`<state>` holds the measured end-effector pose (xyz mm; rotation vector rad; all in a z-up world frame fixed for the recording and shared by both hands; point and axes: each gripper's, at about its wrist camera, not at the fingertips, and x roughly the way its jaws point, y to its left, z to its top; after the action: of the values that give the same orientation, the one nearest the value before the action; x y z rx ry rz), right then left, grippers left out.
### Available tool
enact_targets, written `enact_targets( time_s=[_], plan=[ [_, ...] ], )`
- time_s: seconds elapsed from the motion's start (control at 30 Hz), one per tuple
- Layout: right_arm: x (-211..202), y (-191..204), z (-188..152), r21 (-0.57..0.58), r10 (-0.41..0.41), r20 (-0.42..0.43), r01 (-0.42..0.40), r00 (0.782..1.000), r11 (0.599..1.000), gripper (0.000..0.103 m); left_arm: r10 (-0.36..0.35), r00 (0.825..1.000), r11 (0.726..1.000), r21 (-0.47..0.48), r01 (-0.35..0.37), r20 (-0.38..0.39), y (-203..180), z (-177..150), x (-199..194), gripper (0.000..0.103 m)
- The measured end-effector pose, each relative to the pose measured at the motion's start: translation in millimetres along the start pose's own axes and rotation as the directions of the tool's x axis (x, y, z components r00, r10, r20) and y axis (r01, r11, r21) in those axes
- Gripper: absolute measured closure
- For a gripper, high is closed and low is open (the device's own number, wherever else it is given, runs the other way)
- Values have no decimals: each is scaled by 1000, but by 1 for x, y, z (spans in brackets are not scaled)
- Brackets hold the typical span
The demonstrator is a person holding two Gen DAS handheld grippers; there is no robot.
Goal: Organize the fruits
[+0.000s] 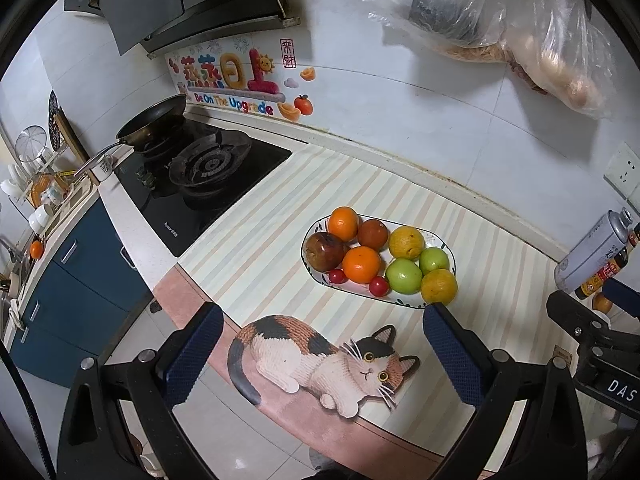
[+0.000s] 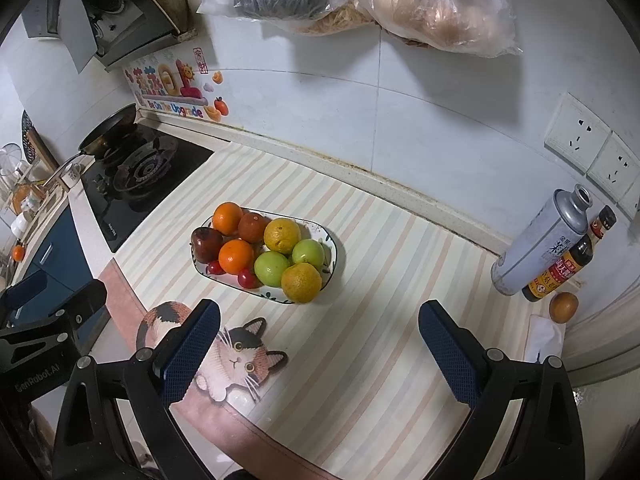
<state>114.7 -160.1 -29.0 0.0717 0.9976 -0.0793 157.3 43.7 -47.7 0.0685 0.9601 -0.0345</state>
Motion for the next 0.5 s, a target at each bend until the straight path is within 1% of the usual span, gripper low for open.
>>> enact_targets(
  time_s=[0.5],
  plan=[
    [-8,-2,-3,-7,15,-2,-15,1000,1000,2,-4,1000,1000,-1,4,1,-1,-1,-4,1]
  ],
)
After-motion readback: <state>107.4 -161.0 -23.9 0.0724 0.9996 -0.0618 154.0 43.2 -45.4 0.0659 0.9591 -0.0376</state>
